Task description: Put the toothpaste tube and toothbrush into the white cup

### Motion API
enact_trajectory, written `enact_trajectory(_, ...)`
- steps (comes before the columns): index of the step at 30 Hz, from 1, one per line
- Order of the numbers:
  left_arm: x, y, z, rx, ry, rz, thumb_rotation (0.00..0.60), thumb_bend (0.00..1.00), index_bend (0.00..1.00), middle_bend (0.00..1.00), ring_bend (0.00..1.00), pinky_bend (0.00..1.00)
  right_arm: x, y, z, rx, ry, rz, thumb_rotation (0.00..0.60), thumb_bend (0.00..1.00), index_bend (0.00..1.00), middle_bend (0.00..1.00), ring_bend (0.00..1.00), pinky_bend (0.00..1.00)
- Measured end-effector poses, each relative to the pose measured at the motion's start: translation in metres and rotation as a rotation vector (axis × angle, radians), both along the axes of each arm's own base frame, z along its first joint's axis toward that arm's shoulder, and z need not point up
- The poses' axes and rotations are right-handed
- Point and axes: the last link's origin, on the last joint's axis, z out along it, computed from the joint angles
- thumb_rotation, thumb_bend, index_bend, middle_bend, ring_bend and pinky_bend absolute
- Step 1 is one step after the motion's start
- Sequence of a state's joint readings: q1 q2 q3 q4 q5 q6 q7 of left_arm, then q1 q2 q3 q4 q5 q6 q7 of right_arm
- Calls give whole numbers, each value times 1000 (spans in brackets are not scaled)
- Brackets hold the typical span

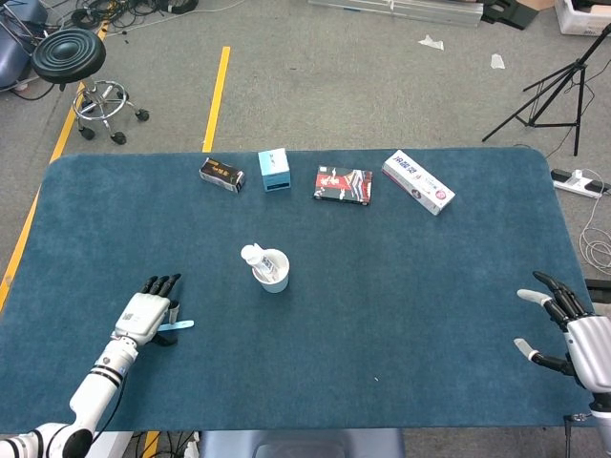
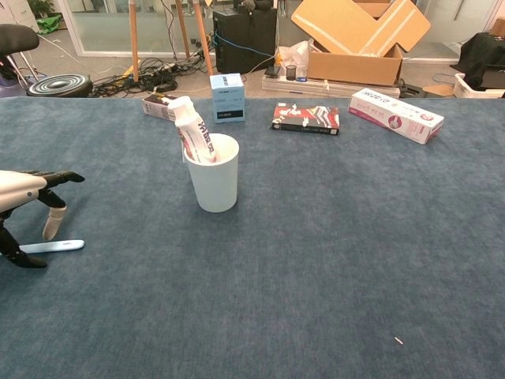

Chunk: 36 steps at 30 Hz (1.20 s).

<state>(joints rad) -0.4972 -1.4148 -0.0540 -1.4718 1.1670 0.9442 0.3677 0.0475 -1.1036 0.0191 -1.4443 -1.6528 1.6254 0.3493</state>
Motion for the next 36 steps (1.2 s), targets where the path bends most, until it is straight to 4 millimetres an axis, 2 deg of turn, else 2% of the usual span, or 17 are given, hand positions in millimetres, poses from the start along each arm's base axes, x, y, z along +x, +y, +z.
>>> enact_trajectory(3,0,1,1,-5,-9,9,600,76,581,0,0,0,0,0,0,1,1,-1,600,124,298,144,156,501)
enact_trajectory(8,1,2,2,-10,-20,18,600,278,576,0,0,0,0,0,-1,2,2,-1,600,125,298,144,156,501)
enact_trajectory(12,1,2,3,-15,-24,20,600,396,566,0,0,0,0,0,-1,2,2,-1,600,125,298,144,156,501)
enact_trajectory(18,0,0,5,-33,-27,26,600,402,539,0,0,0,0,0,0,2,0,-1,600,125,298,144,156,501)
enact_trajectory(26,-1,-2,5,-56,-21,29,600,378,349,0,0,0,0,-1,0,3,0,-2,600,125,298,144,156,501)
enact_trajectory(30,0,-2,6,-55,-23,29,600,310,348,0,0,0,0,-1,0,3,0,-3,600,125,298,144,156,501)
enact_trajectory(36,0,-3,5,-52,-18,27,600,305,378,0,0,0,0,-1,0,4,0,-4,600,125,298,144,156,501)
